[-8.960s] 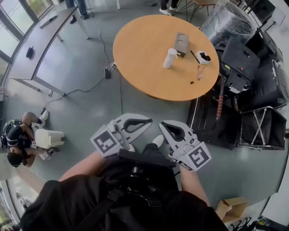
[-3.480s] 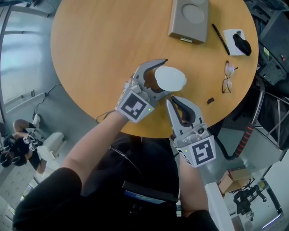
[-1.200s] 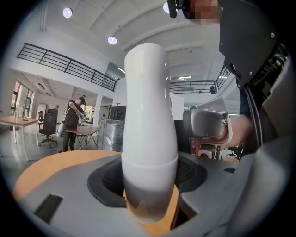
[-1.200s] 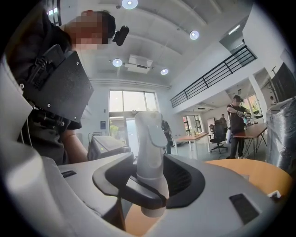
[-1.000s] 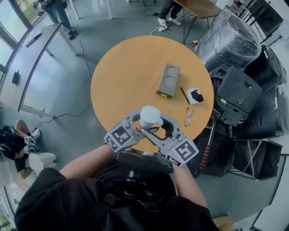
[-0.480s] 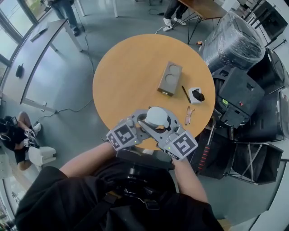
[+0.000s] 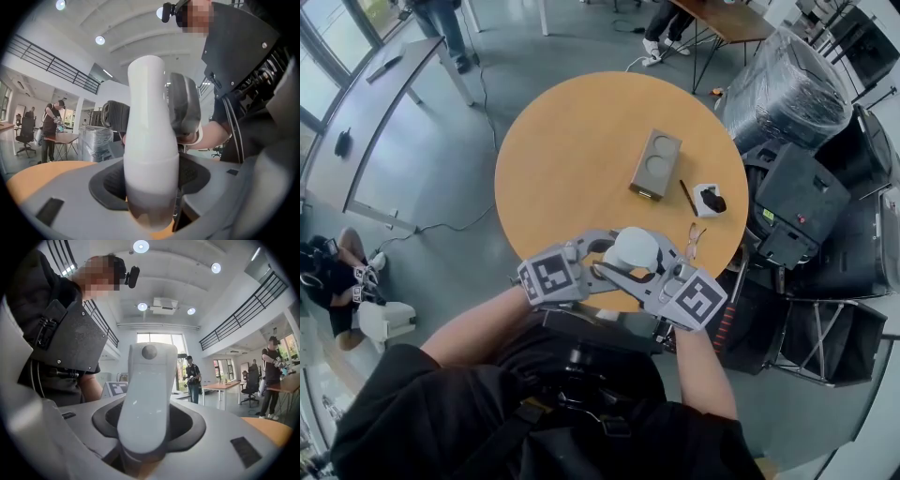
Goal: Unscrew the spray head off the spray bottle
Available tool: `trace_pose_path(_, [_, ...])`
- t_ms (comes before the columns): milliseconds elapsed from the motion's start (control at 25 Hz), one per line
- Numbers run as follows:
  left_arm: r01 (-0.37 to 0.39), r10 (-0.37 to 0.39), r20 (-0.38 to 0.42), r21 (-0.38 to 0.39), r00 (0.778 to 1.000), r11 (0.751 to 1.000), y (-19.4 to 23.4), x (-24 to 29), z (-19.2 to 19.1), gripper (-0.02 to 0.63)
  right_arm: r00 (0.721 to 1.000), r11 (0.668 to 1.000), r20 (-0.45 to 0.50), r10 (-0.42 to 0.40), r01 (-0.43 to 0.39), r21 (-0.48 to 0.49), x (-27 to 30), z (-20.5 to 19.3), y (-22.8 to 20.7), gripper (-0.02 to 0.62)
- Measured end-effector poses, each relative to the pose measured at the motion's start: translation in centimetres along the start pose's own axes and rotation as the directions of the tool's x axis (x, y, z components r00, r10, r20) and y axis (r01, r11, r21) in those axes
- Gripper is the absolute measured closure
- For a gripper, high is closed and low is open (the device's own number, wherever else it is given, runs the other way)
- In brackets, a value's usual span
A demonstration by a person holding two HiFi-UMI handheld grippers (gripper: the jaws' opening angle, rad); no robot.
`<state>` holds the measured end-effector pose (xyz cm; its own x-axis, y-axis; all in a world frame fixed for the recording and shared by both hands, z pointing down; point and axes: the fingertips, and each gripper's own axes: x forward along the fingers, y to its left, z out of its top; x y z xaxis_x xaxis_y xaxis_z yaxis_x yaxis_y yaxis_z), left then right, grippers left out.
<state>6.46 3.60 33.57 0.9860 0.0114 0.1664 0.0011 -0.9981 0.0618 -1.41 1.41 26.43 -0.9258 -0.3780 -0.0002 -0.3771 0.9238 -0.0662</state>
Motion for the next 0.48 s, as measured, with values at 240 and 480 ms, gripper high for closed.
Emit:
trace_pose_path(240, [0.092, -0.092, 0.009, 0.007, 0.996, 0.996, -0.79, -0.17, 0.33, 0.308, 0.995, 0.995, -0.005, 0.098, -0.098, -0.019, -0.22, 0.19, 0.94, 0.368])
trace_pose_path(480, [0.132, -0.132, 0.005, 0.012, 0.991, 0.991, -0.31, -0.70, 0.98, 0.308, 0.992, 0.992, 0.002, 0.126, -0.126, -0.029, 0.06, 0.80, 0.62, 0.370])
